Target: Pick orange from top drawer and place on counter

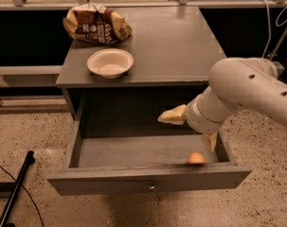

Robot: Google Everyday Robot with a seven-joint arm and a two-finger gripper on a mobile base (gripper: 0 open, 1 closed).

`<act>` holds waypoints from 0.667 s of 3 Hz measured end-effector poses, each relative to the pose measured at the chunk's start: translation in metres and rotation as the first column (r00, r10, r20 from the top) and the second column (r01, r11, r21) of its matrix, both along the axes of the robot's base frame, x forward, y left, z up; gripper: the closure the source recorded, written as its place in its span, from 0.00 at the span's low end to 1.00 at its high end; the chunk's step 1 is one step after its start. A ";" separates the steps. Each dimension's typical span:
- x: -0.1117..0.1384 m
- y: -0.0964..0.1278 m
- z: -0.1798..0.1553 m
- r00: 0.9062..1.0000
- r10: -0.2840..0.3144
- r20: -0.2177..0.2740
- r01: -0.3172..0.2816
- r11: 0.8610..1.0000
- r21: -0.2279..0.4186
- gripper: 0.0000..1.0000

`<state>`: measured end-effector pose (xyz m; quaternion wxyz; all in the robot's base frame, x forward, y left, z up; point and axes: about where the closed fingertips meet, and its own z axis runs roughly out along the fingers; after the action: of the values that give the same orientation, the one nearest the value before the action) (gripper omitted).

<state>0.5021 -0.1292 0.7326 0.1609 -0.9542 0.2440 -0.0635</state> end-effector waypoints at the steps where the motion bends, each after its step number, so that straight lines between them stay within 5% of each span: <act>1: 0.006 -0.005 -0.028 0.990 0.128 -0.067 -0.135 0.985 -0.110 0.00; 2: 0.006 -0.014 -0.053 0.968 0.218 -0.124 -0.237 0.956 -0.173 0.00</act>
Offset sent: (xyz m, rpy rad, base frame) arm 0.0060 -0.0303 -0.0824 -0.2752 0.1566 0.3613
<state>0.5078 -0.1437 0.6798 0.0643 -0.9888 0.1335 -0.0175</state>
